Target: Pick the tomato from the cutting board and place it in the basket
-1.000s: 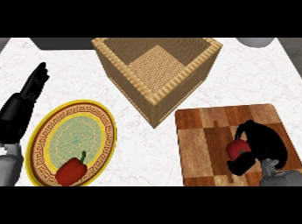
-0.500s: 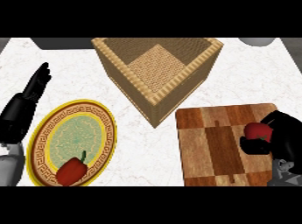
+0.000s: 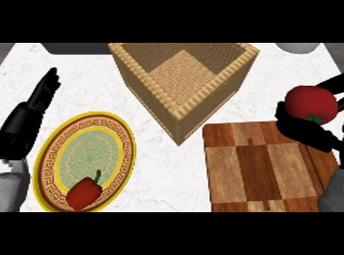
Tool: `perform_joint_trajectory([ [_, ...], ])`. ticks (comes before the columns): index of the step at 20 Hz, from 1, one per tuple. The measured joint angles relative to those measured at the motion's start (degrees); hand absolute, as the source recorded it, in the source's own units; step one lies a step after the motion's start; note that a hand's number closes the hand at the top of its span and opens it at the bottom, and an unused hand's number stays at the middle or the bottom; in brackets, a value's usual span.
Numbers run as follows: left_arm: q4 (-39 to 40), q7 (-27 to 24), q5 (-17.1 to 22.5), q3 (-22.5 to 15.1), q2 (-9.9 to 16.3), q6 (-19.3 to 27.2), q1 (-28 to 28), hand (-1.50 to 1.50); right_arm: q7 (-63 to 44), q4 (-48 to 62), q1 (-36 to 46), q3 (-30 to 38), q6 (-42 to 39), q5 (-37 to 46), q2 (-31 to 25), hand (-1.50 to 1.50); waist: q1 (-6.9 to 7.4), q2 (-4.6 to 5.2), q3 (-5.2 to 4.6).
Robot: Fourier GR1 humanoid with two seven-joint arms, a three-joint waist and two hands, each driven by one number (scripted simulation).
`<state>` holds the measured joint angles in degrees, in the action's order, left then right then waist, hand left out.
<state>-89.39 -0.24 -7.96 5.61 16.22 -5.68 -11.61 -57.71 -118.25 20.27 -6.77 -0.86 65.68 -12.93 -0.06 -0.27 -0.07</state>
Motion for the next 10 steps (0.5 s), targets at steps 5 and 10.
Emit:
perform_joint_trajectory([
  [5,0.55,-0.35,0.05,0.11,0.04,-0.52,-0.50,0.00,-1.87,2.37,16.69,0.55,-6.08,-1.78,2.57,1.50,0.67,0.12,-0.06],
  [10,0.11,0.47,-0.66,-0.90,-0.90,-0.26,-1.10,0.00,-2.64,12.46,31.61,3.25,-8.51,-3.85,6.81,1.50,1.05,0.21,-0.05],
])
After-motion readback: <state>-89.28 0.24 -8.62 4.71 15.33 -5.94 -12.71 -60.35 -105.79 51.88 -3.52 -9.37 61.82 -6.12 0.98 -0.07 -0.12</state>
